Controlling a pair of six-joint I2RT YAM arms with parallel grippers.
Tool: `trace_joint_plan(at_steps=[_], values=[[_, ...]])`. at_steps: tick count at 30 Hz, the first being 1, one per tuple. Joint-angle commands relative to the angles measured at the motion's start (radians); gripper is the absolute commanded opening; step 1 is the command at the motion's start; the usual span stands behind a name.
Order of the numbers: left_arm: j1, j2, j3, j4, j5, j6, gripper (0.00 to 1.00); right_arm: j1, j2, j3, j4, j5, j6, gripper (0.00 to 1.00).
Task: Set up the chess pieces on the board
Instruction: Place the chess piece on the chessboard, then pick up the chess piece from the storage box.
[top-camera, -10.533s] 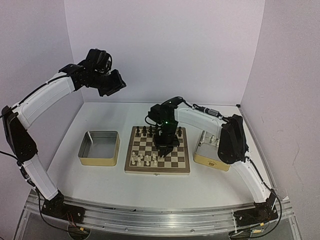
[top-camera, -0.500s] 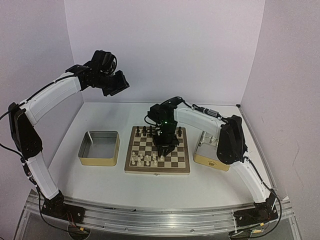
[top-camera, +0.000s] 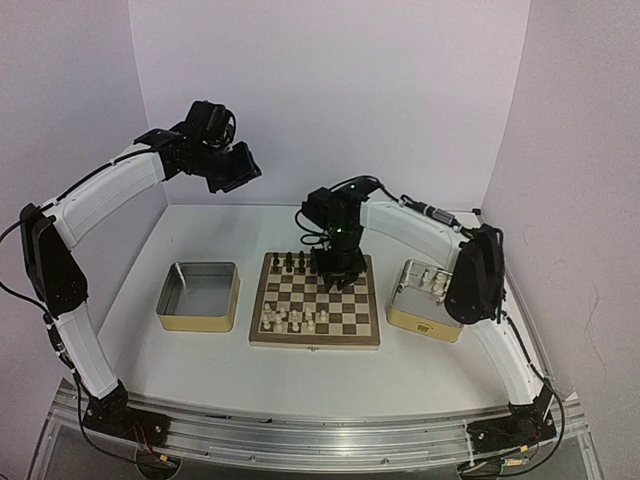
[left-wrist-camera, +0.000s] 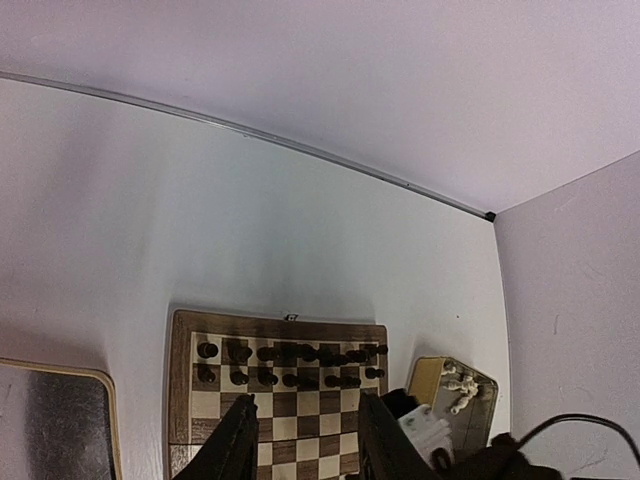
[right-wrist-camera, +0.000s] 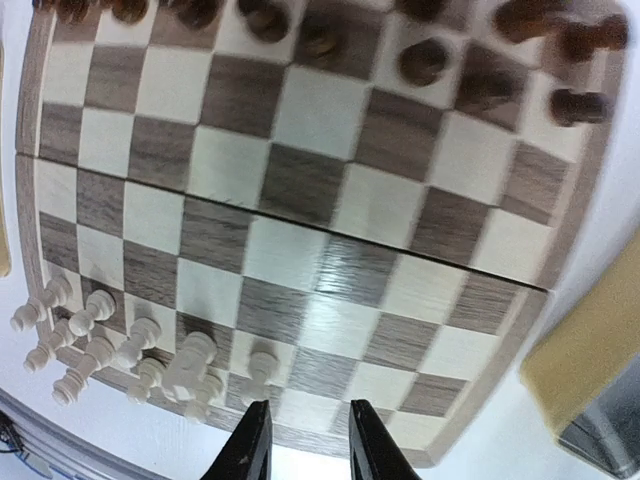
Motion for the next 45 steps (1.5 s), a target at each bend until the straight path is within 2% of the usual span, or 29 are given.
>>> trace_joint_plan(at_steps=[1,7,13,17,21,34,41,45], values=[[-0.001,0.036,0.043,-0.009,0.063,0.030,0.34,-0.064,-0.266,-0.154,-0.240,0.222,0.068,0.26],[-0.060,0.094,0.075,-0.023,0.094,0.043,0.34,-0.210,-0.565,-0.607,-0.017,0.246,0.131,0.27],[-0.156,0.215,0.212,-0.096,0.129,0.086,0.34,-0.337,-0.624,-0.822,0.142,0.237,0.108,0.27],[-0.205,0.289,0.297,-0.137,0.153,0.100,0.34,-0.401,-0.555,-0.816,0.201,0.269,0.051,0.30],[-0.212,0.299,0.296,-0.118,0.183,0.086,0.33,-0.452,-0.473,-0.778,0.249,0.258,0.005,0.33],[-0.212,0.321,0.356,-0.145,0.142,0.082,0.34,-0.510,-0.309,-0.676,0.305,0.230,-0.077,0.38],[-0.212,0.339,0.387,-0.160,0.132,0.081,0.34,-0.513,-0.257,-0.623,0.308,0.208,-0.075,0.34],[-0.212,0.342,0.393,-0.163,0.122,0.082,0.34,-0.513,-0.245,-0.614,0.308,0.217,-0.075,0.23]])
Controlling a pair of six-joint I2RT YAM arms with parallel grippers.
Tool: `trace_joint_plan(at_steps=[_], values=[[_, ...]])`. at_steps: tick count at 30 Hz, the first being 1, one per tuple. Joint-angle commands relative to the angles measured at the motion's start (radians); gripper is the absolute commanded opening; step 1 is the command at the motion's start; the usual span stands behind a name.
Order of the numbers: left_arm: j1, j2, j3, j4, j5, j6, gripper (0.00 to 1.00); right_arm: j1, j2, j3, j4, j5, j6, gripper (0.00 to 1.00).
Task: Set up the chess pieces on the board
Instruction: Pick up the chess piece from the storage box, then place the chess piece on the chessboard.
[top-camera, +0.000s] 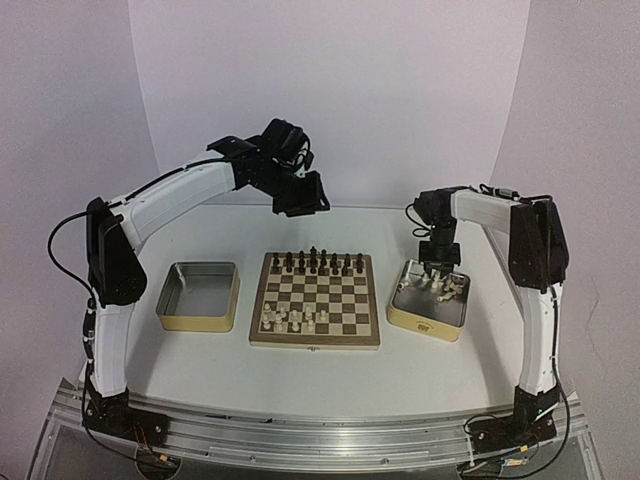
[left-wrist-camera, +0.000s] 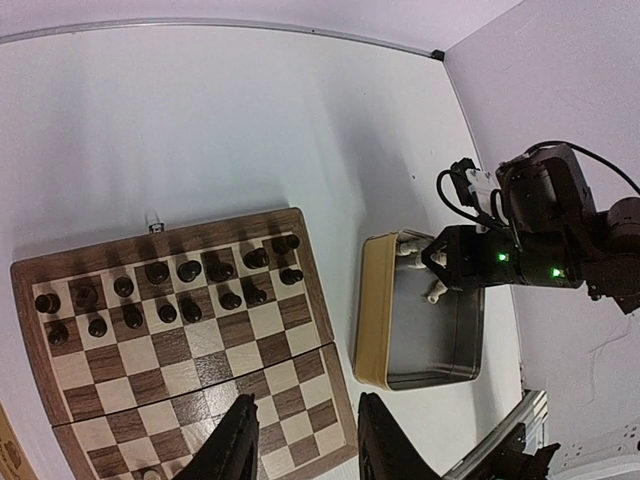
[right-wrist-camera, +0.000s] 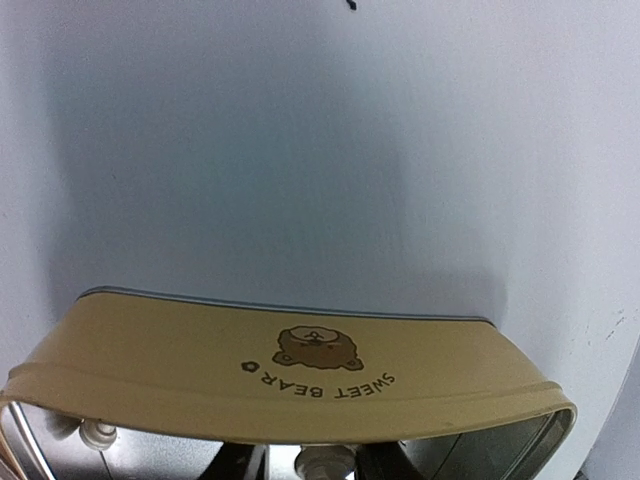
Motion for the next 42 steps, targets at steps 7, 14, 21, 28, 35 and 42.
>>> trace_joint_plan(at_steps=[7,14,21,28,35,42], values=[[0.000,0.020,0.067,-0.018,-0.034,0.014,0.34,-0.004,0.018,0.044,-0.001,0.007,-0.004,0.05],[0.001,0.035,0.091,-0.032,-0.041,0.025,0.34,-0.002,-0.065,0.026,-0.012,-0.034,-0.006,0.00],[0.007,0.031,0.078,-0.026,-0.048,0.024,0.34,0.003,-0.188,-0.030,-0.059,-0.096,0.001,0.00],[0.046,-0.015,0.019,-0.021,-0.053,0.006,0.34,0.132,-0.283,0.007,-0.138,-0.079,-0.004,0.00],[0.123,-0.101,-0.091,-0.015,-0.060,-0.029,0.34,0.340,-0.250,0.128,-0.181,-0.080,0.033,0.00],[0.204,-0.201,-0.210,-0.004,-0.052,-0.057,0.33,0.517,-0.123,0.238,-0.171,-0.104,0.065,0.00]])
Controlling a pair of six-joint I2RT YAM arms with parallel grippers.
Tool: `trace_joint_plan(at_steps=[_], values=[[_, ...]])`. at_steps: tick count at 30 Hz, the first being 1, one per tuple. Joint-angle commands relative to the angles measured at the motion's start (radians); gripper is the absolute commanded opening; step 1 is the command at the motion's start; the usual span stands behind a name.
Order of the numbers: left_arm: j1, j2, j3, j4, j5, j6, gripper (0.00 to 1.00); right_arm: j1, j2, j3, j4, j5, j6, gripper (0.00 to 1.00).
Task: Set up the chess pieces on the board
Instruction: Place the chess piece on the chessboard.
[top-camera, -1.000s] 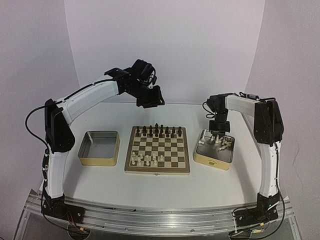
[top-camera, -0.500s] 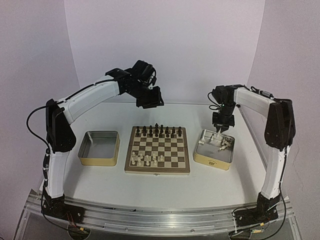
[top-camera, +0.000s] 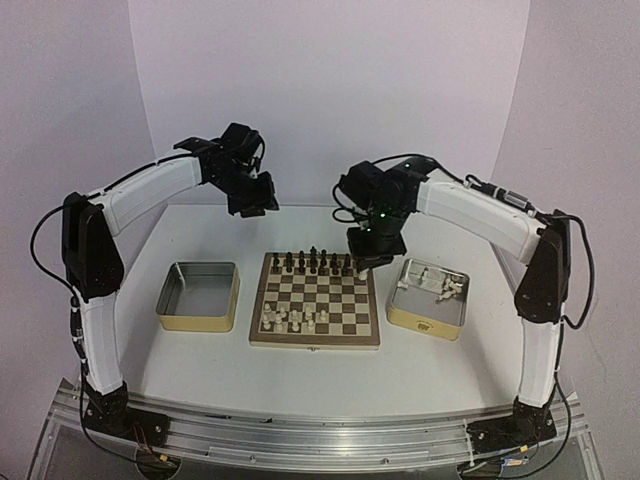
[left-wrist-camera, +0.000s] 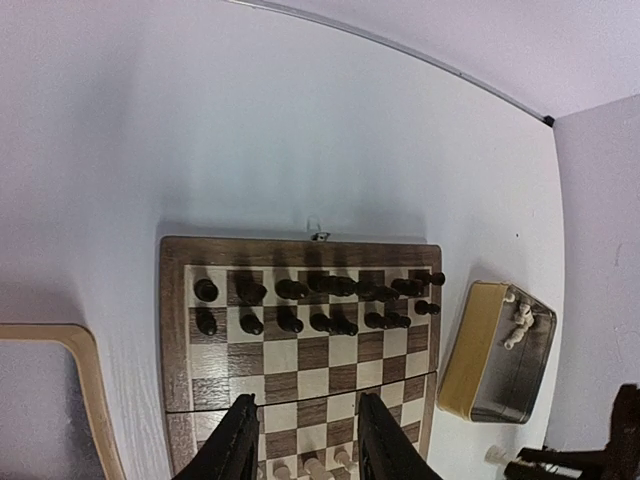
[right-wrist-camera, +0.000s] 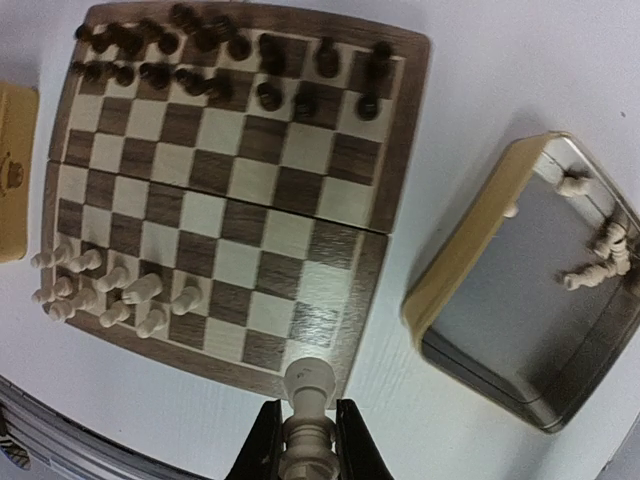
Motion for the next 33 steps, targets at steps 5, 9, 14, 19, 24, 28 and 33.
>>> trace_joint_plan(at_steps=[5,9,14,19,24,28,33], values=[[0.068,-0.161,-0.061,0.016,-0.020,-0.012,0.33,0.157,0.172,0.113,-0.004,-0.030,0.030,0.00],[0.073,-0.170,-0.061,0.002,-0.023,-0.002,0.33,0.196,0.208,0.115,0.023,-0.039,0.027,0.00],[0.074,-0.170,-0.059,-0.006,-0.009,0.009,0.33,0.213,0.246,0.121,0.048,-0.043,0.030,0.00],[0.075,-0.169,-0.054,-0.009,-0.006,0.017,0.33,0.225,0.282,0.138,0.052,-0.050,0.032,0.00],[0.075,-0.168,-0.052,-0.010,-0.003,0.021,0.33,0.227,0.304,0.148,0.056,-0.027,0.025,0.00],[0.075,-0.168,-0.052,-0.008,-0.001,0.020,0.33,0.227,0.310,0.146,0.063,-0.015,0.022,0.00],[0.075,-0.162,-0.049,-0.005,0.000,0.018,0.33,0.227,0.320,0.141,0.069,-0.013,0.014,0.00]])
